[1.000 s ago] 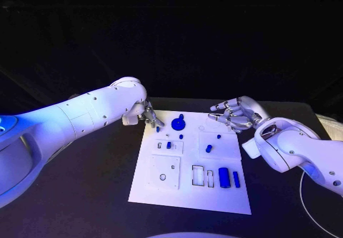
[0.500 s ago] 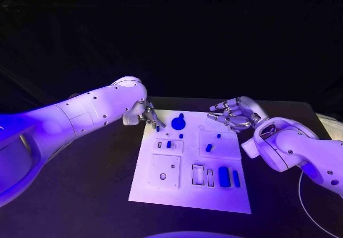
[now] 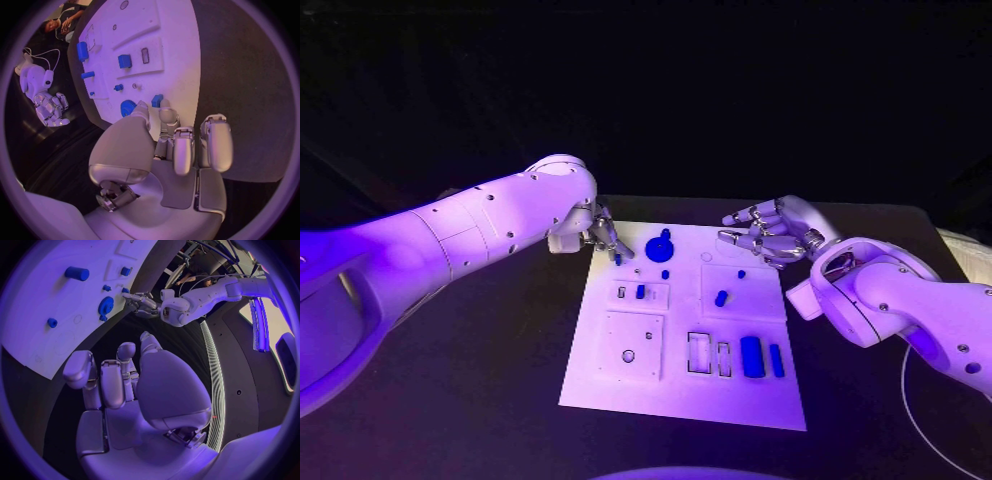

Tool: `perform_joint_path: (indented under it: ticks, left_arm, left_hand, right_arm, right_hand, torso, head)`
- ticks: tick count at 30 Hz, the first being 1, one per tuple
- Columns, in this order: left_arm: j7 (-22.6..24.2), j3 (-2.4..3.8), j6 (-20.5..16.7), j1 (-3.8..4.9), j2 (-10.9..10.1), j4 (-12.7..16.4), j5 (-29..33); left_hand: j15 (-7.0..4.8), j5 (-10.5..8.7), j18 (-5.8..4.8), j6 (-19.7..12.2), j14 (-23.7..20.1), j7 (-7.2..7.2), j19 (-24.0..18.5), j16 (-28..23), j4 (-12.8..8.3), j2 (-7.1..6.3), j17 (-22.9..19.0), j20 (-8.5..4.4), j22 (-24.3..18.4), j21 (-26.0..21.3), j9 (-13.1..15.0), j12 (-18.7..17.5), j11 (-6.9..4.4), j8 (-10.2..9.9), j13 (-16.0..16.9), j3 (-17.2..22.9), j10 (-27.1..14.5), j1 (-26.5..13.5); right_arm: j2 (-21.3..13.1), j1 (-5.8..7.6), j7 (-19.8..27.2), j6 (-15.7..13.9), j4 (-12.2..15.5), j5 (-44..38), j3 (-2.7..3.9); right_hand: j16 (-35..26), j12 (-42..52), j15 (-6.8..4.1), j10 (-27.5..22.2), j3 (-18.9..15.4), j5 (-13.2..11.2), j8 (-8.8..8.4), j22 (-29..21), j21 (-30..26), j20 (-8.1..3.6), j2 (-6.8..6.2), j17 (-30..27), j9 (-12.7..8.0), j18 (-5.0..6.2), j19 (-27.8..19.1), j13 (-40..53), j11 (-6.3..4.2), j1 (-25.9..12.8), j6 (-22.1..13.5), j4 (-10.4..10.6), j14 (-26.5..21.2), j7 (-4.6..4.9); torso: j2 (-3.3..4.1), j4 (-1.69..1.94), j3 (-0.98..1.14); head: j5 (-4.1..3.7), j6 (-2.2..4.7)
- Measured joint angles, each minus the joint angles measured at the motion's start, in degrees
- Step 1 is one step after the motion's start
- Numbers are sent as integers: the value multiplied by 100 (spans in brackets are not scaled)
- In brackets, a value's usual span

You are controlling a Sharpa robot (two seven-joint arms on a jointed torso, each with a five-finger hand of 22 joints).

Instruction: Assemble the parts on the task board

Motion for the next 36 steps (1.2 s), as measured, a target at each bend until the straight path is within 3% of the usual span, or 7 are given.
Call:
perform_joint_path:
  ticks: [16,21,26,28,31,34,36]
  left_arm:
    - [0,0,49,0,-4,26,2]
    - [0,1,43,0,-4,30,1]
    - [0,9,28,11,-8,30,2]
    - [-1,9,21,11,-8,28,2]
    - [-2,7,11,9,-9,27,1]
    - [-2,4,-1,5,-11,28,-2]
    - [-2,2,-14,2,-23,40,-4]
  left_hand:
    - [-14,0,-1,52,-14,-11,0,0,-19,51,4,0,0,0,-5,41,-1,27,29,-13,42,156]
    - [-62,29,0,50,-20,-32,1,0,-281,269,4,-42,0,0,-30,41,-21,45,25,305,62,715]
    - [-85,40,0,-26,3,-43,1,0,-531,295,4,-83,0,0,-100,10,-51,-31,-28,825,29,1130]
    - [-85,46,1,-66,2,-40,1,0,-521,274,3,-83,0,0,-108,-37,-51,-42,-62,1035,29,1273]
    - [-84,51,0,-86,3,-19,1,0,-188,180,3,-83,0,-32,-109,-96,-50,-18,-126,1371,28,1365]
    - [-84,71,0,-87,2,-19,1,0,7,32,3,-83,0,-32,-103,-97,-50,48,-153,1628,28,1253]
    - [-84,72,0,-87,3,-18,1,0,-33,-198,3,-83,0,-32,-68,-97,-50,139,-172,2175,28,1024]
  right_arm:
    - [13,-4,-9,15,-9,-4,-8]
    - [14,-5,-10,18,-9,-4,-9]
    - [13,-5,-11,19,-9,-5,-10]
    - [12,-5,-12,20,-9,-5,-10]
    - [11,-6,-13,21,-7,-5,-11]
    - [9,-6,-14,22,-7,-5,-11]
    - [9,-6,-14,23,-7,-6,-11]
  right_hand:
    - [-22,0,0,-17,0,32,0,-14,0,0,0,0,0,0,0,-10,24,0,0,0,0,0]
    - [-22,0,0,-16,0,32,0,-14,0,0,0,0,0,0,0,-10,24,0,0,0,0,0]
    - [-23,0,0,-16,0,32,0,-14,0,0,0,0,0,0,0,-10,24,0,0,0,0,0]
    - [-23,0,0,-16,0,32,0,-14,0,0,0,-1,0,0,0,-10,24,0,0,0,0,0]
    - [-22,0,0,-16,0,32,0,-14,0,0,0,-1,0,0,0,-9,25,0,0,0,0,0]
    - [-23,0,0,-16,0,32,0,-14,0,0,0,0,0,0,0,-9,24,0,0,0,0,0]
    - [-22,0,0,-16,0,32,0,-14,0,0,0,0,0,0,0,-9,24,0,0,0,0,0]
  torso:
    - [-2,1,-5]
    - [-1,1,-5]
    - [0,1,-4]
    - [1,-1,-3]
    - [1,-2,-3]
    - [1,-3,-3]
    - [1,-4,-3]
  head:
    - [3,-18]
    - [8,-21]
    - [8,-35]
    - [8,-36]
    - [8,-41]
    - [5,-45]
    - [5,-47]
